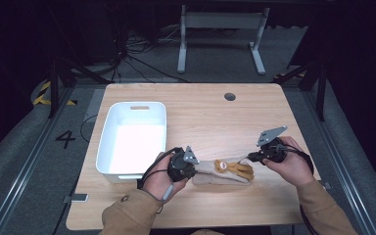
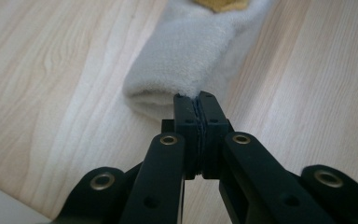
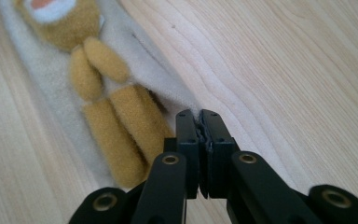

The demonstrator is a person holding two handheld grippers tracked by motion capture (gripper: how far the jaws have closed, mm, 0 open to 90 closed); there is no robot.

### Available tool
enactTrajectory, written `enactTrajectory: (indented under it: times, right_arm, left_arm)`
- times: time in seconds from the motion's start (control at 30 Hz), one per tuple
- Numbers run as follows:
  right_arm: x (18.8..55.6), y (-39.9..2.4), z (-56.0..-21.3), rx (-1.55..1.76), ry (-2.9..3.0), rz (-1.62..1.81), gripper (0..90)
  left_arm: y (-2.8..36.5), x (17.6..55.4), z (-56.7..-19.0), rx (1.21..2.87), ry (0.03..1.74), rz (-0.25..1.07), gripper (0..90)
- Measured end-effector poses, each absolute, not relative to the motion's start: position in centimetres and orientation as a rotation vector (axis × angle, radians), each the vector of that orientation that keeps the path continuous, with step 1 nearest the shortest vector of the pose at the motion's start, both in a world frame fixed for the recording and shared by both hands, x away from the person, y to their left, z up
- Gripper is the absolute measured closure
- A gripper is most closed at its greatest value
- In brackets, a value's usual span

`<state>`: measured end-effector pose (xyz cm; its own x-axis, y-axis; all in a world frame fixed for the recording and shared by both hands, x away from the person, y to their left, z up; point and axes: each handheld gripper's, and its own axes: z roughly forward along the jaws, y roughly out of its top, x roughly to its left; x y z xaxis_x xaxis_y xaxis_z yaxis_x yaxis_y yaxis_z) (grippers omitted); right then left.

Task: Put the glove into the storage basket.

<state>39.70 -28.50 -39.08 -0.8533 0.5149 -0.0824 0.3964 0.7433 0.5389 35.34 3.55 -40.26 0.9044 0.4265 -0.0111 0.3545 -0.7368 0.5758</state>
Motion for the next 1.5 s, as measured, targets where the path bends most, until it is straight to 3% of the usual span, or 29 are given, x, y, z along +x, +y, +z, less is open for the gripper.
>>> enactTrajectory:
  times: [0.6,0.87,1.03,1.1,1.23,1.33,1.5]
  right_arm:
    - [40.1,-28.6,-40.3,0.725,2.731,0.747,87.3]
    - [40.1,-28.3,-40.6,0.710,2.754,0.726,86.6]
    - [40.0,-28.3,-40.4,0.676,2.750,0.717,81.0]
    - [39.9,-28.4,-40.3,0.662,2.752,0.708,79.8]
    - [39.6,-28.7,-40.1,0.654,2.758,0.678,77.1]
    - [39.4,-29.1,-40.0,0.667,2.758,0.669,79.4]
    - [39.2,-28.8,-40.3,0.663,2.767,0.675,86.6]
  left_arm:
    - [2.2,35.6,-43.0,2.632,0.550,0.055,90.0]
    - [2.4,35.5,-42.7,2.622,0.571,0.018,90.0]
    - [2.6,35.5,-42.0,2.588,0.596,0.018,75.9]
    - [2.5,35.5,-42.1,2.579,0.622,0.014,64.7]
    - [1.9,35.7,-42.6,2.576,0.640,-0.013,59.4]
    - [1.7,35.9,-42.7,2.580,0.645,-0.017,61.7]
    - [1.8,36.2,-42.6,2.562,0.659,-0.049,84.6]
